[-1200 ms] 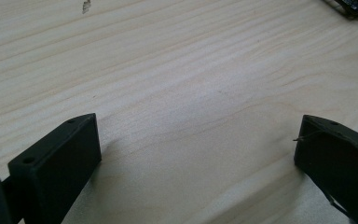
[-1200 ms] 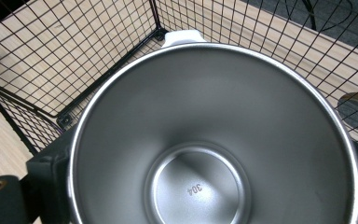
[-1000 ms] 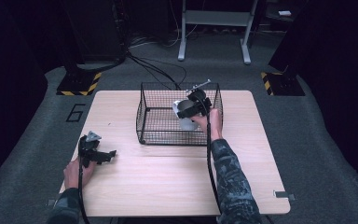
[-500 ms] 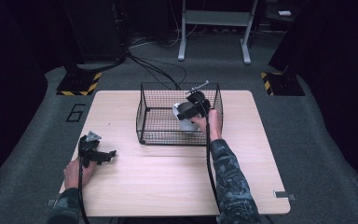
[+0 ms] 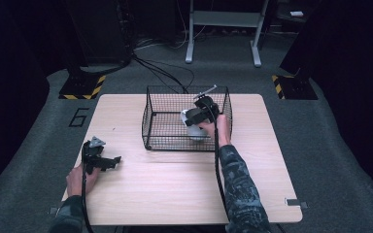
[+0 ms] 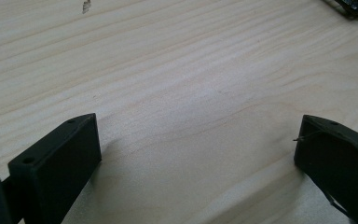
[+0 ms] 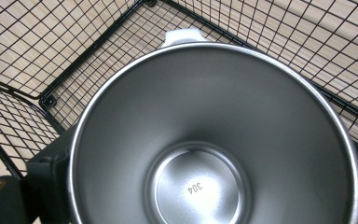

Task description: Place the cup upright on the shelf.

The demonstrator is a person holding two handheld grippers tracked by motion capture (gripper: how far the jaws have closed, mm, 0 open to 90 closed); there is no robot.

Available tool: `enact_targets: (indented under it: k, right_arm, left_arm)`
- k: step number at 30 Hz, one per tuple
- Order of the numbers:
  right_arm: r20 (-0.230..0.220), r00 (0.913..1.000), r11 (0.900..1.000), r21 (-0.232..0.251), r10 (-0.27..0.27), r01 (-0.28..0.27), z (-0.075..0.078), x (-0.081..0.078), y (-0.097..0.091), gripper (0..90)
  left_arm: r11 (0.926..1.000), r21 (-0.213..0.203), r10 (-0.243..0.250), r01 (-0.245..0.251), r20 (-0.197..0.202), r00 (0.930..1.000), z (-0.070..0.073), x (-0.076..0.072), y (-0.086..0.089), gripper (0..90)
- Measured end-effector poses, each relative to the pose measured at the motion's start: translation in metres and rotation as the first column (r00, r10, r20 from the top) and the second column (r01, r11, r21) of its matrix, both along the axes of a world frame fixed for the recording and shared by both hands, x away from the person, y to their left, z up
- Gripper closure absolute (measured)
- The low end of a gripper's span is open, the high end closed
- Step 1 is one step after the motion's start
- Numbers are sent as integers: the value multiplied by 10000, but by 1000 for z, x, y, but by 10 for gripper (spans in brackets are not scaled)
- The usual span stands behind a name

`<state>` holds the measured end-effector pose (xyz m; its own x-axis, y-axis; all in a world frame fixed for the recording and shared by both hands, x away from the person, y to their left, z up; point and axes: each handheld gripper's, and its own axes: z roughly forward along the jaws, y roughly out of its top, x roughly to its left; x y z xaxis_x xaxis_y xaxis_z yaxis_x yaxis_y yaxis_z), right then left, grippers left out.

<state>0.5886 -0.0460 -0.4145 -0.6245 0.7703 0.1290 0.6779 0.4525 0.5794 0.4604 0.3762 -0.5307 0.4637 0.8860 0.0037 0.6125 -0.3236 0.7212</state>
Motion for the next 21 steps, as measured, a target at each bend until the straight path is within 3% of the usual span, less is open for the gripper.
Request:
enact_targets:
  k: [21]
  right_arm:
    - [-507, 9987, 9998, -204, -70, 60, -12, 6, 2, 52]
  left_arm:
    - [10000, -2, 1, -1, 2, 10000, 0, 0, 0, 4]
